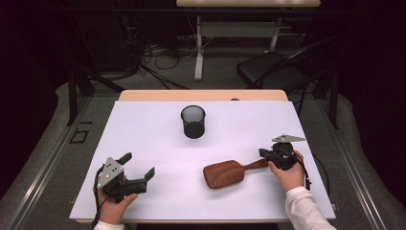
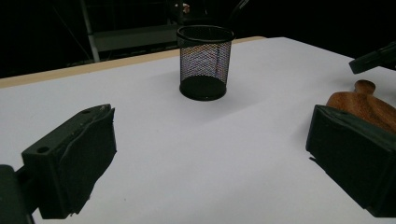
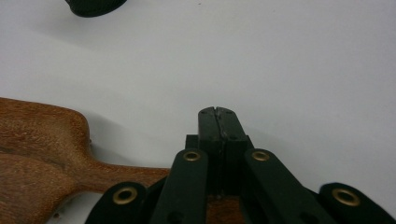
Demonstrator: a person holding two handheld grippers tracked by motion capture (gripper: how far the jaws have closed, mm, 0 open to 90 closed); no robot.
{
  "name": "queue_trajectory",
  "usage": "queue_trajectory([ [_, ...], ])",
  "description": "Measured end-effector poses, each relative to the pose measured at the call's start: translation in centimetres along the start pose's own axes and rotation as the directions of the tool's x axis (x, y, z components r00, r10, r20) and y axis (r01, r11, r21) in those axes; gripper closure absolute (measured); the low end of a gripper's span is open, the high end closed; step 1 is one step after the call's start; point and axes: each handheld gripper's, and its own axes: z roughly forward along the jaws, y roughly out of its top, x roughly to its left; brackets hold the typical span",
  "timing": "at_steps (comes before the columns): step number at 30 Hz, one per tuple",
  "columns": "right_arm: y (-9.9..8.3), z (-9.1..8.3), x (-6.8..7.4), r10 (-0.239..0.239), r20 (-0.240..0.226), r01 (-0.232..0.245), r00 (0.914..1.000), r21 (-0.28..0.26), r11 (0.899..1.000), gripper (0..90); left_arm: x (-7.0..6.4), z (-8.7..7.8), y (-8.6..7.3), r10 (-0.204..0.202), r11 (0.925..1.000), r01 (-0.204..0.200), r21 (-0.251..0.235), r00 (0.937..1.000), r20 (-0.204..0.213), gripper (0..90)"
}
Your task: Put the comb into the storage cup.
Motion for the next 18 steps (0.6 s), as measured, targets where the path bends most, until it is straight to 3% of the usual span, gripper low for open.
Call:
queue_trajectory([
  [18, -0.7, 0.95, 0.52, -0.018, -0.033, 0.02, 0.9993, 0.075, 0.997, 90.0, -0.04, 0.09, -0.03, 0.004, 1.0, -0.004, 0.005, 1.0, 0.004, 1.7],
])
